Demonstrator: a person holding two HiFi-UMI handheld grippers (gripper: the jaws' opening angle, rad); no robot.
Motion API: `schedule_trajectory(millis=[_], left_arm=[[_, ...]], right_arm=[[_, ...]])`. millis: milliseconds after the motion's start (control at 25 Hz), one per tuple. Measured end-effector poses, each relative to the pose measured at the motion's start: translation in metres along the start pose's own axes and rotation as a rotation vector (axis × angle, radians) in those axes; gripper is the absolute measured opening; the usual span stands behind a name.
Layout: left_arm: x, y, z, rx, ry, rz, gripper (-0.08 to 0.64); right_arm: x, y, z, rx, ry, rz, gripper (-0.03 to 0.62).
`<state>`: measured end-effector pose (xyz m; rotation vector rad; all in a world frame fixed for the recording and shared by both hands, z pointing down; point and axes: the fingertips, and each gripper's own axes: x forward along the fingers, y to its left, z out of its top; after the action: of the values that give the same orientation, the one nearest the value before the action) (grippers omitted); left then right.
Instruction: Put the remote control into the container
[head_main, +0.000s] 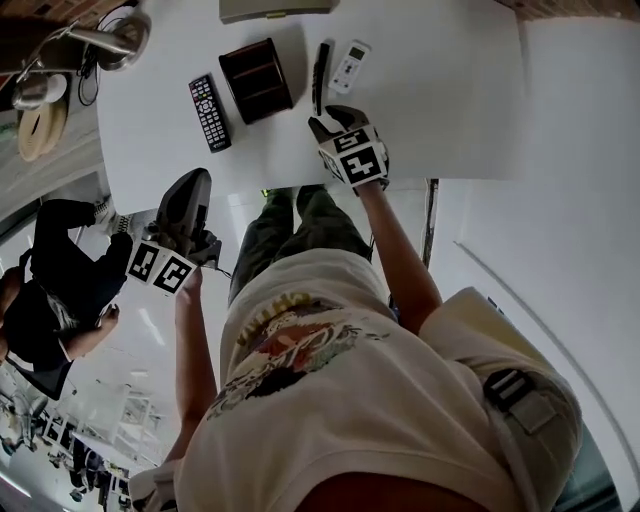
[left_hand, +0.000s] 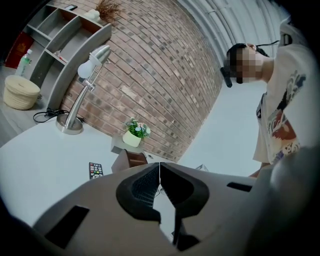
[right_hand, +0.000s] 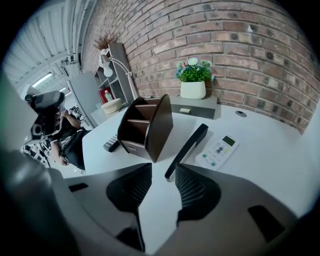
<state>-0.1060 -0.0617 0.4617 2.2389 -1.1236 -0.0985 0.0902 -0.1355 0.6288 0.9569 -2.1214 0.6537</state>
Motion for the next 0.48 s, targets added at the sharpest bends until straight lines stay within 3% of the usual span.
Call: schedule_trajectory(millis=[480], left_arm=[[-0.006, 0.015, -0.004, -0.014, 0.002, 0.087, 0.006]], right_arm=[[0.041, -0.017, -0.008, 0.02, 0.088, 0.007, 0.135]])
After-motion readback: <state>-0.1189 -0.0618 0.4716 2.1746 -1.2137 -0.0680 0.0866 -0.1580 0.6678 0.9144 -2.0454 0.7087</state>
